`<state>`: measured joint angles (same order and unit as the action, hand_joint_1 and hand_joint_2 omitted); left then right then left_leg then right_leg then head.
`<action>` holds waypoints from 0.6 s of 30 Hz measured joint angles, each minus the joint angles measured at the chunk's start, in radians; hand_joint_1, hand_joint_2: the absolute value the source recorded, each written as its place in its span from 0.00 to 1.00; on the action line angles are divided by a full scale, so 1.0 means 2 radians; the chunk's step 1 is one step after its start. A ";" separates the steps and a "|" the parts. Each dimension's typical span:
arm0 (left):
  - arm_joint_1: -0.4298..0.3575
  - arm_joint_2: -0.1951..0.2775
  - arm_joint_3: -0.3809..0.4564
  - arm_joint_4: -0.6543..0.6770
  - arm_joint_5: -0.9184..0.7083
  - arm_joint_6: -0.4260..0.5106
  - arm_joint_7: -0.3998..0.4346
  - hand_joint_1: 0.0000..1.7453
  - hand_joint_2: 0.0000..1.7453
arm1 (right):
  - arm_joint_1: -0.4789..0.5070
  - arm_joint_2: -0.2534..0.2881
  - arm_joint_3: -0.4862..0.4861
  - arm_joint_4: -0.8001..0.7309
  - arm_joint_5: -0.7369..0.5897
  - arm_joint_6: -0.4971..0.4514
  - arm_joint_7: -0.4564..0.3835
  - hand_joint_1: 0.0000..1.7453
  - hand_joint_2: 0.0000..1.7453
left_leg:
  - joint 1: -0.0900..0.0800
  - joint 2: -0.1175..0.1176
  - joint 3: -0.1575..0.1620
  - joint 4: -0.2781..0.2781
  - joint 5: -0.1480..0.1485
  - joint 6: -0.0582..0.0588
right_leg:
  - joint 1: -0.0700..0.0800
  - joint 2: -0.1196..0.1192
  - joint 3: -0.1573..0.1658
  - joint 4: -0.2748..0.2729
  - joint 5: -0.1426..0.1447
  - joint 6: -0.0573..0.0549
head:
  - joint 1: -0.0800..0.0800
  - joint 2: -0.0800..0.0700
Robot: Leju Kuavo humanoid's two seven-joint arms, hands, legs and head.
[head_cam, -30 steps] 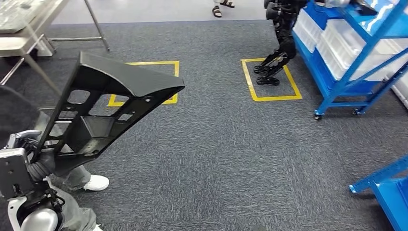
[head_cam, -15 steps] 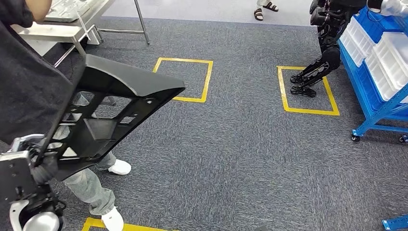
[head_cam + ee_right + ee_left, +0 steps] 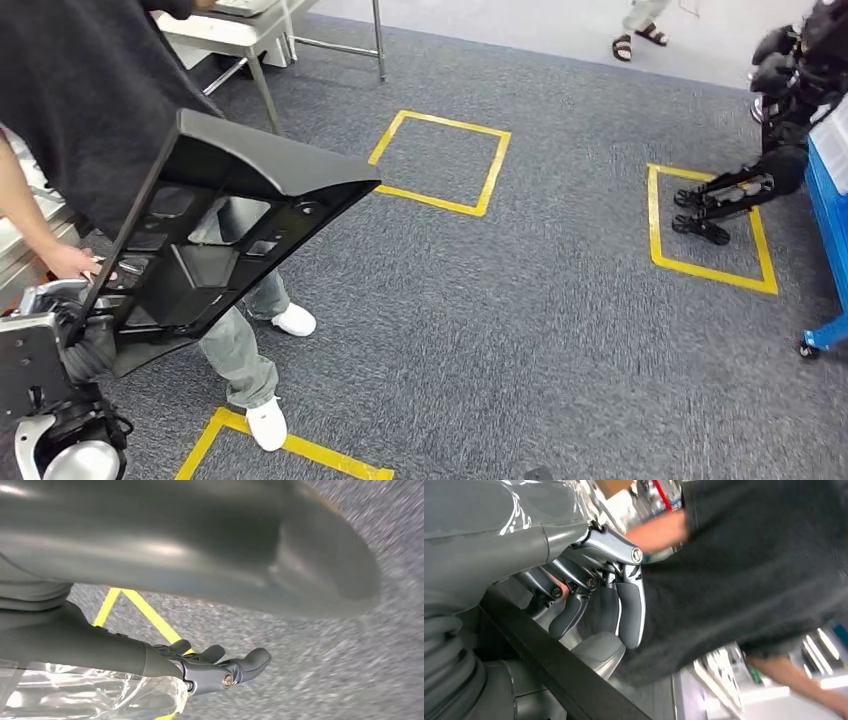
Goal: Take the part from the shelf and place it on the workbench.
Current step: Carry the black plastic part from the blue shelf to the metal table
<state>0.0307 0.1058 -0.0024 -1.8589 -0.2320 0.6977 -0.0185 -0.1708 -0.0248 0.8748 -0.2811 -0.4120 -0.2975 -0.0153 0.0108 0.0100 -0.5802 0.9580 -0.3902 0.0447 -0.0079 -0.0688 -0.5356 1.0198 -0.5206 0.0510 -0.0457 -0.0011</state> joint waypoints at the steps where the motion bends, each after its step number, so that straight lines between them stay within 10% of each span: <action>1: 0.000 0.000 0.000 0.000 -0.001 0.000 0.001 1.00 1.00 | 0.000 0.000 0.000 0.000 0.000 0.002 0.001 0.00 0.00 | 0.000 -0.005 0.000 0.000 0.000 0.002 | -0.001 0.016 -0.015 0.032 -0.017 0.001 | 0.001 0.000; 3: 0.001 0.000 0.000 0.000 -0.001 0.000 0.003 1.00 1.00 | 0.002 0.000 0.002 0.000 0.001 0.004 0.004 0.00 0.00 | 0.000 -0.018 0.000 0.000 0.000 0.005 | -0.001 0.030 -0.051 0.104 -0.045 0.001 | 0.002 0.000; 5: 0.003 0.000 0.000 0.000 -0.001 0.000 0.004 1.00 1.00 | 0.004 0.000 0.004 0.000 0.001 0.005 0.006 0.00 0.00 | -0.001 -0.034 0.000 0.000 0.000 0.005 | -0.001 0.032 -0.064 0.119 -0.038 0.000 | 0.002 0.000; 9: 0.005 0.000 0.000 0.000 -0.001 0.000 0.005 1.00 1.00 | 0.002 -0.001 0.007 0.000 0.001 0.005 0.005 0.00 0.00 | -0.001 -0.062 0.000 0.002 0.000 0.001 | -0.004 0.068 -0.013 -0.006 0.028 -0.005 | 0.002 0.000; 12: 0.007 0.000 0.001 0.000 -0.001 0.000 0.005 1.00 1.00 | 0.001 0.000 0.008 0.000 0.000 0.006 0.005 0.00 0.00 | 0.001 -0.079 -0.005 0.000 0.002 -0.008 | -0.002 0.068 -0.004 -0.028 0.034 -0.011 | 0.002 0.000; 15: 0.009 0.000 0.004 0.000 -0.002 0.000 0.006 1.00 1.00 | -0.002 0.000 0.008 0.000 0.000 0.007 0.005 0.00 0.00 | 0.001 -0.047 -0.021 0.029 -0.014 -0.015 | -0.001 0.049 -0.002 -0.032 0.037 -0.022 | 0.001 0.000; 18: 0.009 0.000 0.006 0.000 -0.003 0.000 0.008 1.00 1.00 | 0.000 0.000 0.008 0.000 0.000 0.007 0.005 0.00 0.00 | 0.002 -0.015 -0.070 0.130 -0.059 -0.020 | 0.001 0.029 -0.001 -0.033 0.036 -0.027 | -0.001 0.000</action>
<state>0.0485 0.1064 0.0088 -1.8591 -0.2390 0.6977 -0.0032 -0.1698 -0.0255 0.8912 -0.2815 -0.4119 -0.2829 -0.0045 0.0145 -0.0198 -0.7195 1.2178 -0.5090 0.0055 -0.0053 -0.0116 -0.5382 0.9546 -0.4494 -0.0027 -0.0471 -0.0011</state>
